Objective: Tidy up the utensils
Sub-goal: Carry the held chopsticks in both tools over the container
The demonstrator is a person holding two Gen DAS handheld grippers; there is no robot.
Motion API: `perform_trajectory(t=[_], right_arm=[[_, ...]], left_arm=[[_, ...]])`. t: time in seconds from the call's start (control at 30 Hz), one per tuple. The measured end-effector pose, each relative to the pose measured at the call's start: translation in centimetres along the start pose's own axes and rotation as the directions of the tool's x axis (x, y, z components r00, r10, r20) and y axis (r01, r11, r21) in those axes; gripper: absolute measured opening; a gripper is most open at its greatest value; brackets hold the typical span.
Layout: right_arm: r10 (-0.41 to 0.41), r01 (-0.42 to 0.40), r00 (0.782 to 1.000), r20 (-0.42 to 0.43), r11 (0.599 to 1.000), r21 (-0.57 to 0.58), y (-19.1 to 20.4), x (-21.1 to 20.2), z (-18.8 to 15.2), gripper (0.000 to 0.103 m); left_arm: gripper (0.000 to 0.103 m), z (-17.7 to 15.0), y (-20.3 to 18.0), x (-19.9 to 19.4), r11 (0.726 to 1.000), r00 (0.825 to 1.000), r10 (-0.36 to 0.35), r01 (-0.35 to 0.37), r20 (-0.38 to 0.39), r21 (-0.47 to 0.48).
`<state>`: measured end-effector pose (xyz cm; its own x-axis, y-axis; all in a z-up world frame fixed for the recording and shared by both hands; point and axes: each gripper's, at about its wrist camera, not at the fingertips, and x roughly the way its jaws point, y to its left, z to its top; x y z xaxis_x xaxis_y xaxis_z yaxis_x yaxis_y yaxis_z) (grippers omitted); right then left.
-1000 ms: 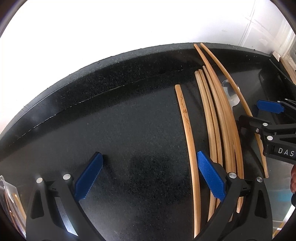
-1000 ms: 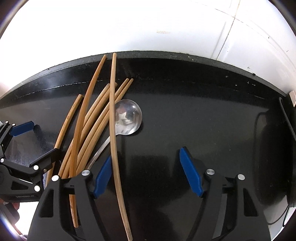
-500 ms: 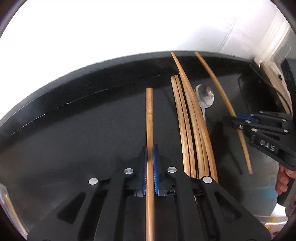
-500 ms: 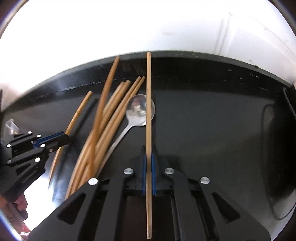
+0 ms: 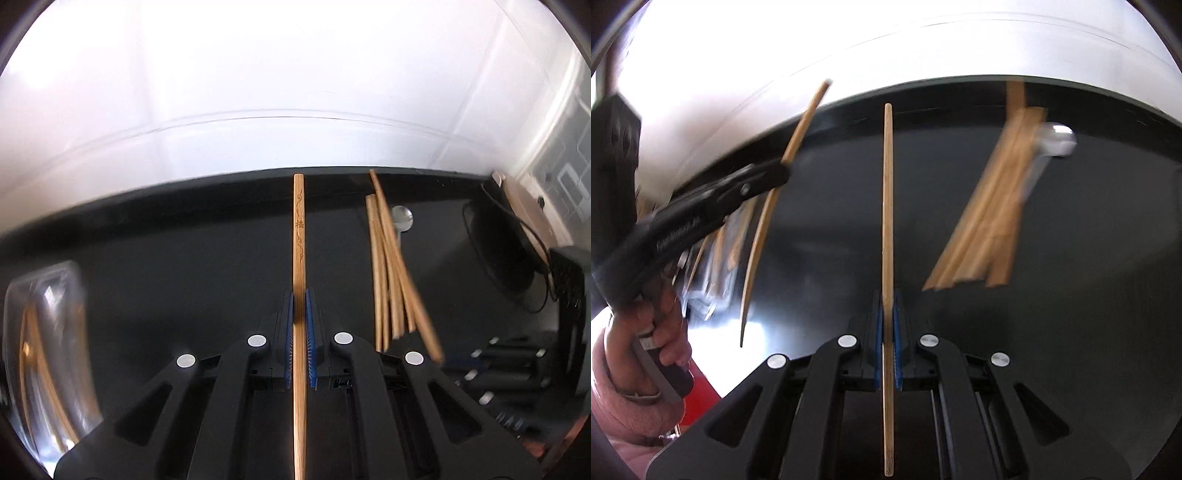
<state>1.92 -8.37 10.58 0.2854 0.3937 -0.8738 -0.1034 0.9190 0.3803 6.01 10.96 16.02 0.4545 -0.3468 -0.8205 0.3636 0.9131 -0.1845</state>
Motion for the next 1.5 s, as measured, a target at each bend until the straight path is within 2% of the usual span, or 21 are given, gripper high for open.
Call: perform_trajectory(t=[0.1, 0.2, 0.27, 0.37, 0.47, 0.53, 0.67, 0.87, 0.97, 1.13, 1.5], right_arm=[[0.031, -0.026, 0.997, 0.069, 0.997, -0.076, 4.9, -1.6, 1.7, 0.005], [0.086, -0.065, 0.989, 0.118, 0.983, -0.171, 10.3, -2.3, 3.3, 0.005], [0.106, -0.083, 0.99, 0.091, 0.97, -0.227, 14.1, -0.6, 3.4, 0.005], [0.145, -0.14, 0.989, 0.003, 0.96, -0.244, 18.3, 3.0, 2.3, 0.005], [0.172, -0.185, 0.983, -0.072, 0.937, -0.296, 22.7, 6.1, 1.7, 0.005], [0.181, -0.191, 0.982, -0.062, 0.935, -0.3, 24.3, 6.4, 2.0, 0.005], [0.214, -0.2, 0.977, 0.011, 0.928, -0.314, 27.9, 6.4, 3.9, 0.005], [0.193, -0.194, 0.981, -0.033, 0.934, -0.3, 29.6, 9.2, 2.0, 0.005], [0.179, -0.172, 0.984, 0.0, 0.943, -0.286, 30.2, 8.9, 2.4, 0.005], [0.158, -0.162, 0.987, -0.037, 0.961, -0.224, 29.2, 10.5, 2.2, 0.006], [0.136, -0.139, 0.99, -0.027, 0.968, -0.207, 29.7, 11.3, 3.4, 0.005]], left_arm=[[0.005, -0.9, 3.6, -4.8, 0.996, 0.998, -0.006, 0.012, 0.064, -0.084], [0.005, -1.2, 7.3, -9.9, 0.993, 0.984, 0.083, -0.068, 0.156, -0.1], [0.005, -2.2, 10.9, -11.5, 0.981, 0.979, 0.128, -0.101, 0.158, -0.166], [0.005, -5.0, 15.8, -12.8, 0.956, 0.981, 0.152, -0.115, 0.119, -0.27], [0.005, -7.2, 19.4, -14.6, 0.939, 0.977, 0.184, -0.142, 0.11, -0.312], [0.005, -7.6, 21.4, -15.8, 0.933, 0.973, 0.198, -0.15, 0.118, -0.327], [0.005, -8.0, 24.6, -18.8, 0.931, 0.961, 0.223, -0.161, 0.161, -0.328], [0.005, -8.9, 27.0, -18.2, 0.941, 0.976, 0.171, -0.122, 0.133, -0.316], [0.005, -8.5, 27.2, -18.5, 0.951, 0.976, 0.161, -0.113, 0.147, -0.289], [0.005, -8.5, 27.6, -17.2, 0.959, 0.984, 0.124, -0.085, 0.128, -0.271], [0.005, -7.2, 29.6, -15.1, 0.965, 0.99, 0.088, -0.058, 0.111, -0.254]])
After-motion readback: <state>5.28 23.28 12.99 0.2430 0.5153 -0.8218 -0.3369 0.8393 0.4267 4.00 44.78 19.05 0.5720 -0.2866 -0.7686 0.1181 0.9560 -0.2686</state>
